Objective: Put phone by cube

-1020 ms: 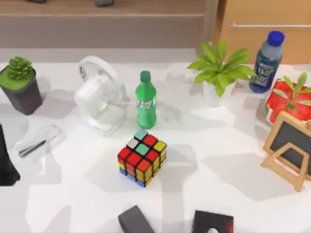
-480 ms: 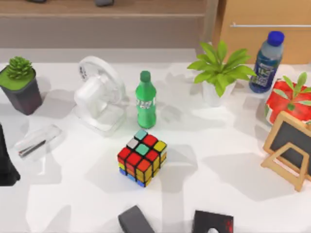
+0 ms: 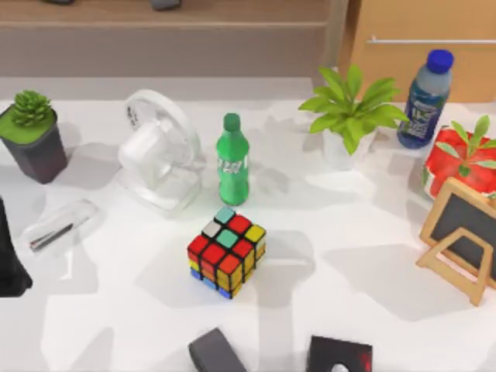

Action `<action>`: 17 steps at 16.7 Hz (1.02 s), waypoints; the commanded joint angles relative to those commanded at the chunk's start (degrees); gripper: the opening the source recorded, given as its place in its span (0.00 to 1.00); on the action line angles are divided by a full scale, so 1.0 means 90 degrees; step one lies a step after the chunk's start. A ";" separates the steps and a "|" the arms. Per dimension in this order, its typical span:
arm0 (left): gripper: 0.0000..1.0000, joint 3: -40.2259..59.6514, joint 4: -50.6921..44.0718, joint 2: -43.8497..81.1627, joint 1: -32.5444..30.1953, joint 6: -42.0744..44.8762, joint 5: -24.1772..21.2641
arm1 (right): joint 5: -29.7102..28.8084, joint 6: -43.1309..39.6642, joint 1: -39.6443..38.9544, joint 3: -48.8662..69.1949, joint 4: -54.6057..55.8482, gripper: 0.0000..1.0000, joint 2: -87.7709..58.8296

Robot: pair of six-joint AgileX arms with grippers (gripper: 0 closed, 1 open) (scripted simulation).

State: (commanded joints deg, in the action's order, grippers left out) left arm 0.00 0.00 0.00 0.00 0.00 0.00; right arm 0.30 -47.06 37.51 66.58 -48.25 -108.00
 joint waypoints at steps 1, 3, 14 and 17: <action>1.00 0.0000 0.0000 0.0000 0.0000 0.0000 0.0000 | 0.0000 0.0000 0.0000 0.0000 0.0000 0.00 0.0000; 1.00 0.0000 0.0000 0.0000 0.0000 0.0000 0.0000 | 0.0001 0.0011 -0.0002 -0.0018 0.0014 0.00 -0.0030; 1.00 0.0000 0.0000 0.0000 0.0000 0.0000 0.0000 | 0.0079 0.1788 -0.1741 0.1375 -0.0342 0.00 0.1120; 1.00 0.0000 0.0000 0.0000 0.0000 0.0000 0.0000 | 0.0132 0.2697 -0.2658 0.1782 -0.0529 0.00 0.1322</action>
State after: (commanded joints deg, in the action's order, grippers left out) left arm 0.00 0.00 0.00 0.00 0.00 0.00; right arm 1.49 -22.78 13.59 82.62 -53.01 -96.10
